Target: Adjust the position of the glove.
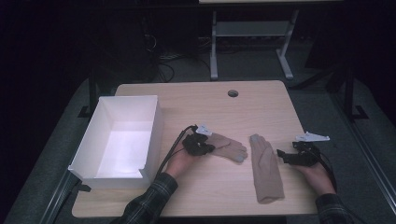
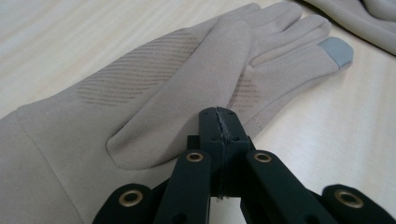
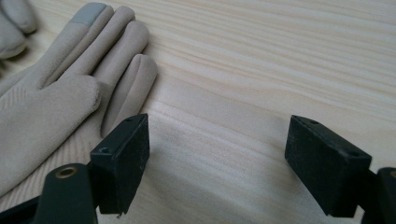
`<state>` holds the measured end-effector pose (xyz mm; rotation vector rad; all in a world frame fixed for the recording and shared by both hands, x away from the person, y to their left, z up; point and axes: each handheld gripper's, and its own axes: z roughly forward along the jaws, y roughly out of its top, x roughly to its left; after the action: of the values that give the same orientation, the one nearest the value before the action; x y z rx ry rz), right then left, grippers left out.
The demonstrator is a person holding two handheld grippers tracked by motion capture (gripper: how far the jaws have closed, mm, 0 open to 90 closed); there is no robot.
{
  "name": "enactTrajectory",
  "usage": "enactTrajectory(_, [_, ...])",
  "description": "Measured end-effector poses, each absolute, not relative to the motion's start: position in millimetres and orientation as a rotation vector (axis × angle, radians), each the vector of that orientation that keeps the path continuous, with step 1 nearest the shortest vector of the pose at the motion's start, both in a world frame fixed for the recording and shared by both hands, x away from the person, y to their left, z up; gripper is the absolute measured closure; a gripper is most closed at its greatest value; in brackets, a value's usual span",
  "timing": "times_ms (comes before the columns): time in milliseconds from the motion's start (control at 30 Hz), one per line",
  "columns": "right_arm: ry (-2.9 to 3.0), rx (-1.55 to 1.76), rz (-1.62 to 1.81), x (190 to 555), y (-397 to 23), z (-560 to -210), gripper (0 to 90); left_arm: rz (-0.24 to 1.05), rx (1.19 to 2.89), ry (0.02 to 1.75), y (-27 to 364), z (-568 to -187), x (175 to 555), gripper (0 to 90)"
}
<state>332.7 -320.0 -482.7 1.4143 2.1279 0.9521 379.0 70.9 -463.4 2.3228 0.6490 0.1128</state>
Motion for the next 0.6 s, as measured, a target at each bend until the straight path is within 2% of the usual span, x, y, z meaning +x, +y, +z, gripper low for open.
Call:
enactTrajectory(200, [2.129, 1.413, 0.953, 333, -320, -483, 21.8, 0.098, 2.333, 0.628, 70, -462, 364, 89.5])
enactTrajectory(367, [2.129, 1.413, 0.952, 333, -320, -483, 21.8, 0.157, 2.305, 0.633, 75, -451, 369, 89.5])
enactTrajectory(600, [2.130, 1.412, 0.953, 333, -320, -483, 21.8, 0.265, 2.226, 0.794, 97, -443, 394, 89.4])
